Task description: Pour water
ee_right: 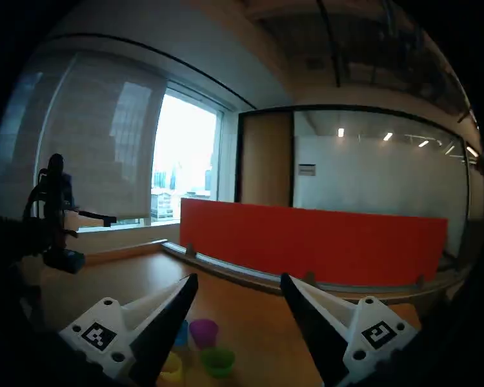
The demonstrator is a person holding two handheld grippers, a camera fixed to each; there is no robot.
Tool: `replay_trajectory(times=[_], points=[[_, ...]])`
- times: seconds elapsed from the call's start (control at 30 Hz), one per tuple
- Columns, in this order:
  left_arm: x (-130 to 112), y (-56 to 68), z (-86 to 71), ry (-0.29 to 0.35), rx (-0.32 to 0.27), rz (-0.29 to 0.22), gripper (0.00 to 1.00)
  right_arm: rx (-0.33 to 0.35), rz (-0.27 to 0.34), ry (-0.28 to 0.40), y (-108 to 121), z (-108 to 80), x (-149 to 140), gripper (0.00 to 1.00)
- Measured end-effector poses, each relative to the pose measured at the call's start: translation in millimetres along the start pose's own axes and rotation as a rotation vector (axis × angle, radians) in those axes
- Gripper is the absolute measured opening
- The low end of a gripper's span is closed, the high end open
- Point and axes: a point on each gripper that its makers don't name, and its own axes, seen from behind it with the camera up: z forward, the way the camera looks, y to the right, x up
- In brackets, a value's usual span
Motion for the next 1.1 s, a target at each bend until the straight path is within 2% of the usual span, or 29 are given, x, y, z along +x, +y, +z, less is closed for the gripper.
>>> replay_trajectory(times=[0.1, 0.37, 0.6, 0.9, 1.1], points=[[4, 7.2, 1.9, 0.004, -0.029, 0.01, 0.87, 0.036, -0.002, 0.002, -10, 3.5, 2, 0.99], [-1, 10.5, 6.6, -0.016, -0.057, 0.025, 0.87, 0.098, -0.045, -0.017, -28, 11.0, 2, 0.99], [-14, 14.6, 12.3, -0.063, -0.099, 0.046, 0.87, 0.173, -0.098, -0.092, -39, 16.3, -12, 0.99], [-22, 32.3, 19.0, -0.121, -0.202, 0.07, 0.87, 0.273, -0.155, -0.179, -52, 20.6, -26, 1.0], [-27, 31.1, 24.4, -0.156, -0.236, 0.075, 0.87, 0.309, -0.157, -0.216, -51, 24.2, -29, 1.0]])
